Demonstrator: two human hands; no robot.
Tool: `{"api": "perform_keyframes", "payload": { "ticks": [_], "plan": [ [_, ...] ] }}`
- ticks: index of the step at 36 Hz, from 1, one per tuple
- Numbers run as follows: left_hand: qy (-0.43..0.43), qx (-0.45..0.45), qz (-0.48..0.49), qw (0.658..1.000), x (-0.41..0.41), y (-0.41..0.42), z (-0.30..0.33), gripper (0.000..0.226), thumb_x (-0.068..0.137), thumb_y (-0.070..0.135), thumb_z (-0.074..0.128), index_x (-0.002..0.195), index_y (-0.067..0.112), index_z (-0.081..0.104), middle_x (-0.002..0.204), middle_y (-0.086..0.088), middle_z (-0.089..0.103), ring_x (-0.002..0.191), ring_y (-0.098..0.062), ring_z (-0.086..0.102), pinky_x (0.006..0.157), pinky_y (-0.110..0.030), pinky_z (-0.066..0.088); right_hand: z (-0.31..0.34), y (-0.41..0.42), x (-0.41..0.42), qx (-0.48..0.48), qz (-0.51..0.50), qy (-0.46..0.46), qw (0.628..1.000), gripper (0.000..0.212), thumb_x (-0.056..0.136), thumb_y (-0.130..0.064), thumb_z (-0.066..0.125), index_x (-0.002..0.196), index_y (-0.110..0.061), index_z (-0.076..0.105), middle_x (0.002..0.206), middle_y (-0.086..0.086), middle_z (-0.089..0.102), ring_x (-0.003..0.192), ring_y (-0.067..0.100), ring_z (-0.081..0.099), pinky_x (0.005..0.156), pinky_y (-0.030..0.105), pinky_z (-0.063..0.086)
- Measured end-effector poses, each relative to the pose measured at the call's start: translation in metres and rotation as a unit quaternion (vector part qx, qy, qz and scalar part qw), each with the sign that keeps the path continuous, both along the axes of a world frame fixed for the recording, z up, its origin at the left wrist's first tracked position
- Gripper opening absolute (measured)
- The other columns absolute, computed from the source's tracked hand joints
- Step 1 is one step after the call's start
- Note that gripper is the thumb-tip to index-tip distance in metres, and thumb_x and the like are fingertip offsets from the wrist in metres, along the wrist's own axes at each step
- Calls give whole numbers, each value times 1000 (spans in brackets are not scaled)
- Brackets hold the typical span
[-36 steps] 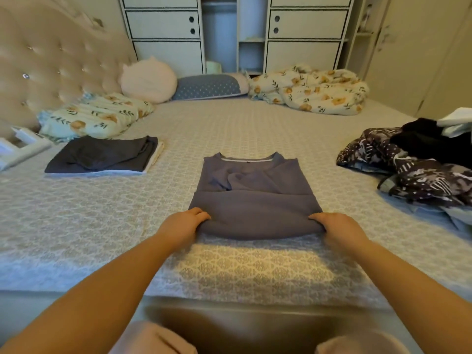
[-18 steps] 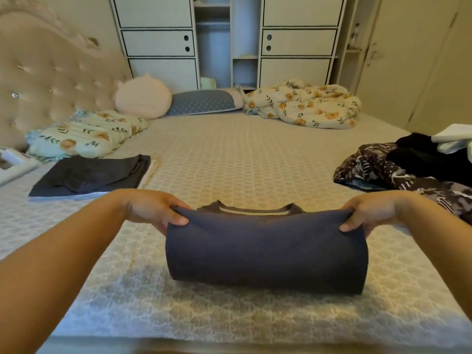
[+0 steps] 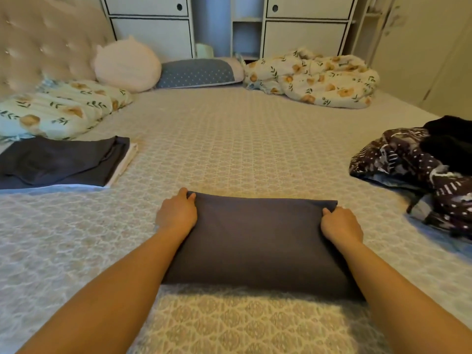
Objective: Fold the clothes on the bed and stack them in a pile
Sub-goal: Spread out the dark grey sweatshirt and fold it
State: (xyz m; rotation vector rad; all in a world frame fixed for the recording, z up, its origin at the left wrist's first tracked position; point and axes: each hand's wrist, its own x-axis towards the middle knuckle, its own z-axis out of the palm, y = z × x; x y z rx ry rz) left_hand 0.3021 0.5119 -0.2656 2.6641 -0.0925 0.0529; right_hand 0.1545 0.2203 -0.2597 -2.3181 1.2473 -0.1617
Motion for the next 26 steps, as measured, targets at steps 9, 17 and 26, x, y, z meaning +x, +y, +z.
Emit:
{"api": "perform_keyframes", "payload": {
  "ticks": [9,17,26],
  "plan": [
    [-15,45,-54,997,-7,-21,21,51,95,39,50,141,22,35,142,-11,36,126,-30,39,100,-46,37,19,10,2,-179,67,36,981,51,94,-26,48,141,-13,33,145,13,30,126,35,36,98,46,36],
    [-7,165,-315,935,-103,-70,0,64,95,62,18,151,32,18,160,7,12,147,-16,0,112,-54,-15,-12,81,-1,-177,317,87,928,56,99,-52,22,151,-33,15,160,-4,2,147,17,-3,115,55,-5],
    [70,143,-110,981,-60,18,-24,75,88,73,13,152,35,-2,161,0,-4,148,-22,1,117,-51,3,-25,40,-31,-95,162,89,978,77,90,-71,12,152,-28,-1,160,-4,-9,147,19,-7,116,49,2]
  ]
}}
